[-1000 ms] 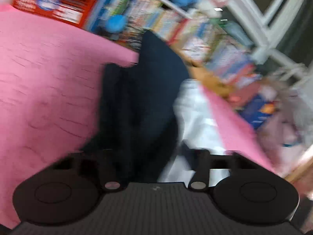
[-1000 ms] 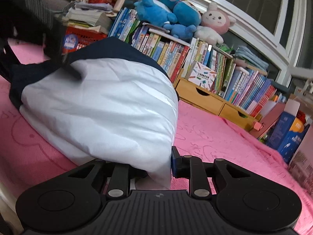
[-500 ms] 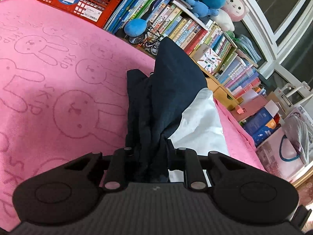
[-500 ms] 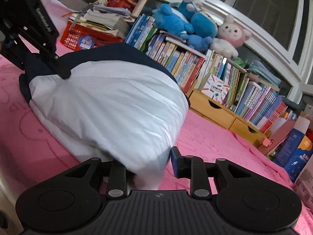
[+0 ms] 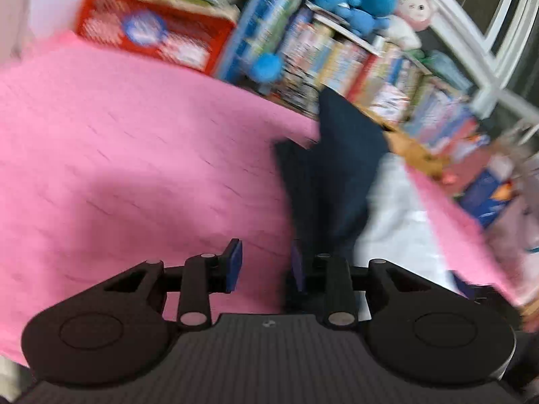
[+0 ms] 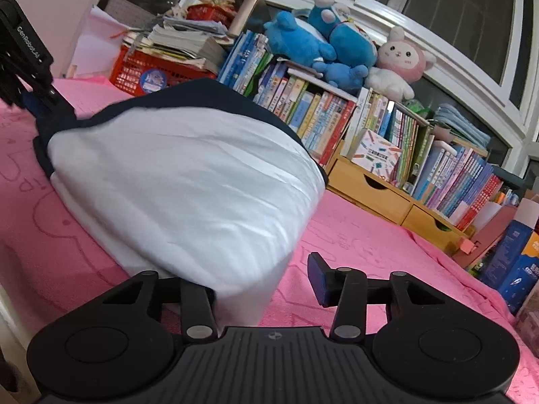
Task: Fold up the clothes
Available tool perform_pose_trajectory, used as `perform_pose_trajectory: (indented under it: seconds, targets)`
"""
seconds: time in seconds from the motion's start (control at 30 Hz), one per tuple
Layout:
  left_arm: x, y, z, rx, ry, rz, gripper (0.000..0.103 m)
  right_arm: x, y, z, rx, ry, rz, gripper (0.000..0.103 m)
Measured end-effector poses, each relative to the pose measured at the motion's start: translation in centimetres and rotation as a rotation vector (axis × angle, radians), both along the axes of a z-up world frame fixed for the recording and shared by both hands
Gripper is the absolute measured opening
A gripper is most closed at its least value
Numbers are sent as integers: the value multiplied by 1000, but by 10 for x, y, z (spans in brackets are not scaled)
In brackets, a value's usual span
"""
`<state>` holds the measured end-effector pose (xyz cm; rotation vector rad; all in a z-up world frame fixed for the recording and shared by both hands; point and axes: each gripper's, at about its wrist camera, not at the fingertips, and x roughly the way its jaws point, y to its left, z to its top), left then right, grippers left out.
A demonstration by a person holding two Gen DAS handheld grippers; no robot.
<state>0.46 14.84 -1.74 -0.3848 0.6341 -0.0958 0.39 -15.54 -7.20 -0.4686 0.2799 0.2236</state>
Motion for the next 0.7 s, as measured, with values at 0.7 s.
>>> perform_pose_trajectory:
  seconds: [0.7]
  targets:
    - [31, -114, -3, 245, -152, -252, 34, 11, -39, 4, 237, 116, 113, 46]
